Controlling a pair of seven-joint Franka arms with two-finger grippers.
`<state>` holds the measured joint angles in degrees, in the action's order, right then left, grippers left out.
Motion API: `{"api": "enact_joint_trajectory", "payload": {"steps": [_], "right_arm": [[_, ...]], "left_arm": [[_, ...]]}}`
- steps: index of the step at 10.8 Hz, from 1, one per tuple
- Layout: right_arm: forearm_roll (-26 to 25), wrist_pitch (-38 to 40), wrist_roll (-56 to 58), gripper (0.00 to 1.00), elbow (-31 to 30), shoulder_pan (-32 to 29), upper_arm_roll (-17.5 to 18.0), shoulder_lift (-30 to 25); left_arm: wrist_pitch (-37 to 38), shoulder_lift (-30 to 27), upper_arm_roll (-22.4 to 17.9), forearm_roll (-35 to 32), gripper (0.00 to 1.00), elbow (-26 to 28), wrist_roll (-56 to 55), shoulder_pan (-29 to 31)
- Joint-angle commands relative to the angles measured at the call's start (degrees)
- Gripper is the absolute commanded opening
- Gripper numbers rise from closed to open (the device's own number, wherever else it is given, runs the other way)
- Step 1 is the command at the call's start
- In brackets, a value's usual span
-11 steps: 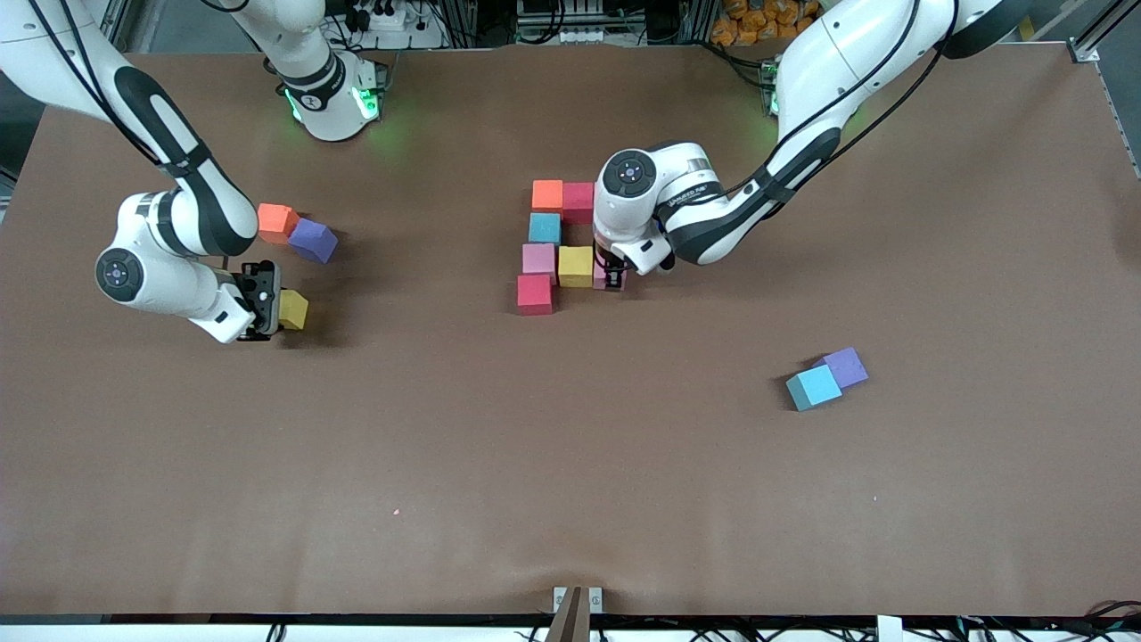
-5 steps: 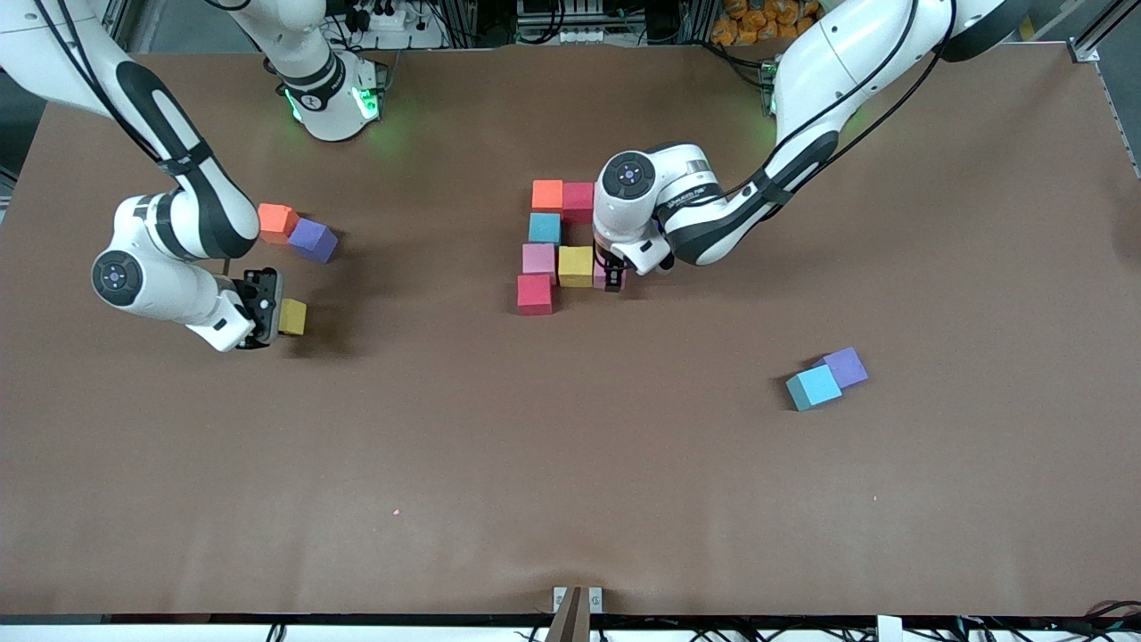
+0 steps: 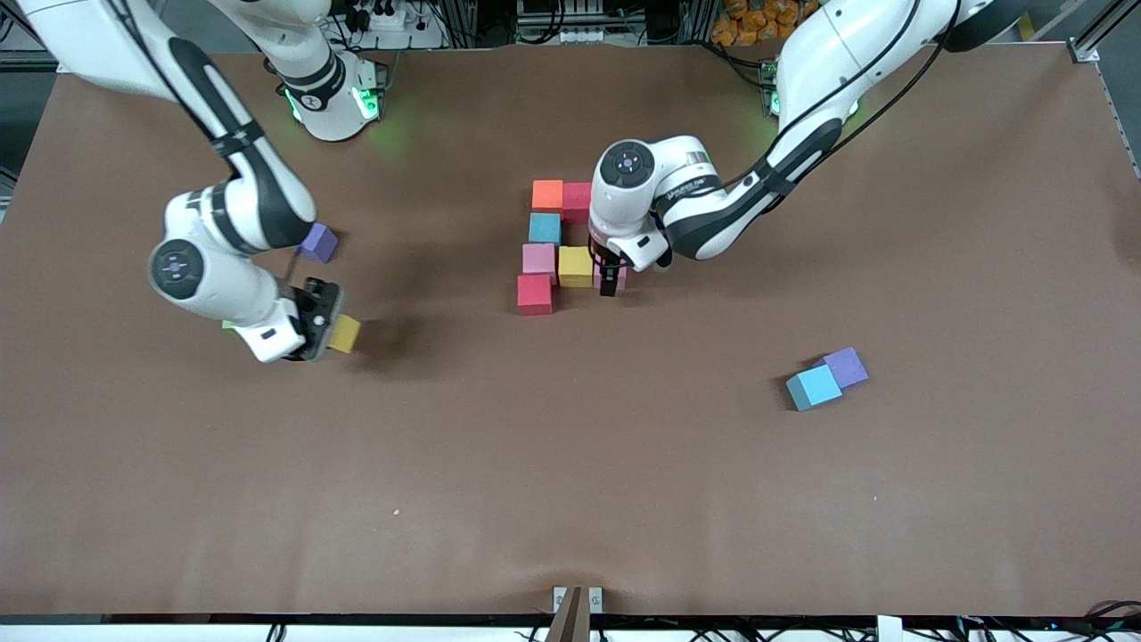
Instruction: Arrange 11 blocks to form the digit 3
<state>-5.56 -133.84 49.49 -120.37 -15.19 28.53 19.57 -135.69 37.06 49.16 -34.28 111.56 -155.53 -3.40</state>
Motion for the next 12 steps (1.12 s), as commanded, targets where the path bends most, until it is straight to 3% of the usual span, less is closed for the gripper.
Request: {"api": "enact_joint_trajectory", "payload": {"steps": [1,3,5,7,10,12], "right_arm": [[0.99,-0.54,-18.64,0.30,2.06,7.08,-0.66,0.20],[0.99,-4.47,-30.54,0.31,2.15,10.26,-0.66,0.99],[0.91,-7.74,-43.78,0.31,3.03,14.64,-0.75,2.92],[0.73,-6.96,-59.60,0.30,7.41,20.17,-1.36,4.85],[0.47,-4.52,-80.01,0.31,18.98,32.20,-7.94,12.92],[0.55,-1.26,-86.46,0.31,25.33,37.41,-11.81,16.80]], "left_arm": [[2.35,-2.35,10.63,-1.14,1.00,1.11,3.09,11.59],[6.74,-2.34,17.00,-0.88,1.00,0.68,10.39,19.63],[10.61,-2.52,18.77,-0.71,1.00,-0.72,20.13,24.29],[11.68,-2.35,19.22,-0.70,1.00,-2.13,29.10,27.64],[15.00,-1.73,18.25,-0.62,1.00,-6.16,42.80,29.41],[17.64,-1.12,16.15,-0.62,1.00,-9.59,50.98,29.32]]}}
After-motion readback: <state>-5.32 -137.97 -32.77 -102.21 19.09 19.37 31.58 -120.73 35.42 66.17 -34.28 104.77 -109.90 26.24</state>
